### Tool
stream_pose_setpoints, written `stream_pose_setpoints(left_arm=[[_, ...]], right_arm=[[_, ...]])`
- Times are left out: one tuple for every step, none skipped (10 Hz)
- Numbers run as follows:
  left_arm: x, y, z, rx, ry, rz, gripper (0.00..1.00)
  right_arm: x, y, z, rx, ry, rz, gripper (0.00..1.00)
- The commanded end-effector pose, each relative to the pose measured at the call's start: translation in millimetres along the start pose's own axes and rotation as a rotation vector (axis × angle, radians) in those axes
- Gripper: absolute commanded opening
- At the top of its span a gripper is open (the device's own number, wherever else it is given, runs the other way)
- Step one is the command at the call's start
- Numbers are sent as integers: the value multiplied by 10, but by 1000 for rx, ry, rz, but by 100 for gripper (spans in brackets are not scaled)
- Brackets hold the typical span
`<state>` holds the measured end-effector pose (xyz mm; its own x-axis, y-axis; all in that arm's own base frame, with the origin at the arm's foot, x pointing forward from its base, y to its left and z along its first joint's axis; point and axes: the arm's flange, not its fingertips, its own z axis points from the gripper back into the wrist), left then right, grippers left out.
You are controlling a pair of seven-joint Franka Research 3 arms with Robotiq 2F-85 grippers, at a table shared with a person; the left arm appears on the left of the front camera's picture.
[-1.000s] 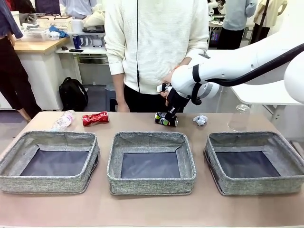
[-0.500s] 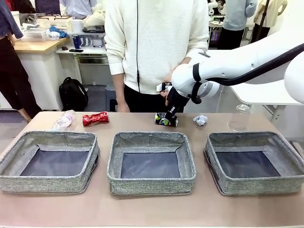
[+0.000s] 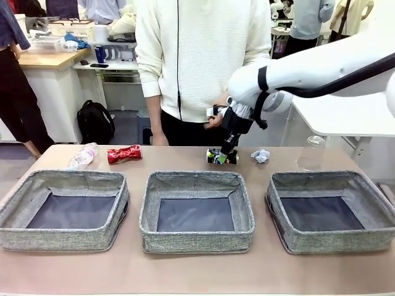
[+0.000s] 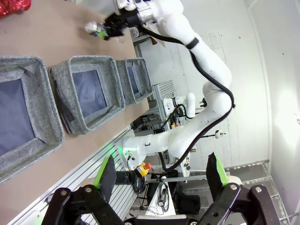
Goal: Sort the waste into the appropriate baskets.
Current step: Pick up the waste item pointed out by the person.
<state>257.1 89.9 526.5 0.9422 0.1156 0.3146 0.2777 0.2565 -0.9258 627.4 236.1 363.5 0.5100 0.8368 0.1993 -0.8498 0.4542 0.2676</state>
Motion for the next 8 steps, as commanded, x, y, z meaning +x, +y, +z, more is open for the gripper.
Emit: stream_pose_setpoints(left_arm=[[9,-13,-1,-19,-3,-22,100],[9,-13,-1,-19,-3,-22,100],[9,-13,-1,-19,-3,-22,100],[9,-13,-1,-19,-3,-22,100],[9,-13,-1,-19,-3,-22,100],[9,-13,-1,-19,-3,-22,100],[9,-13,-1,-19,-3,-22,100],[9,-13,-1,-19,-3,-22,100]], right_arm=[[-471,502,681,-26,44,-141,0],[-724,848,985,-42,5,-280,0],[-872,1120,1144,-93,-76,-336,0],[-998,1423,1250,-187,-160,-432,0],[-1051,1555,1253,-235,-211,-506,0],[-1073,1529,1214,-248,-245,-560,0],[-1103,1359,1181,-217,-233,-452,0],[-1073,1489,1513,-179,-207,-483,0]])
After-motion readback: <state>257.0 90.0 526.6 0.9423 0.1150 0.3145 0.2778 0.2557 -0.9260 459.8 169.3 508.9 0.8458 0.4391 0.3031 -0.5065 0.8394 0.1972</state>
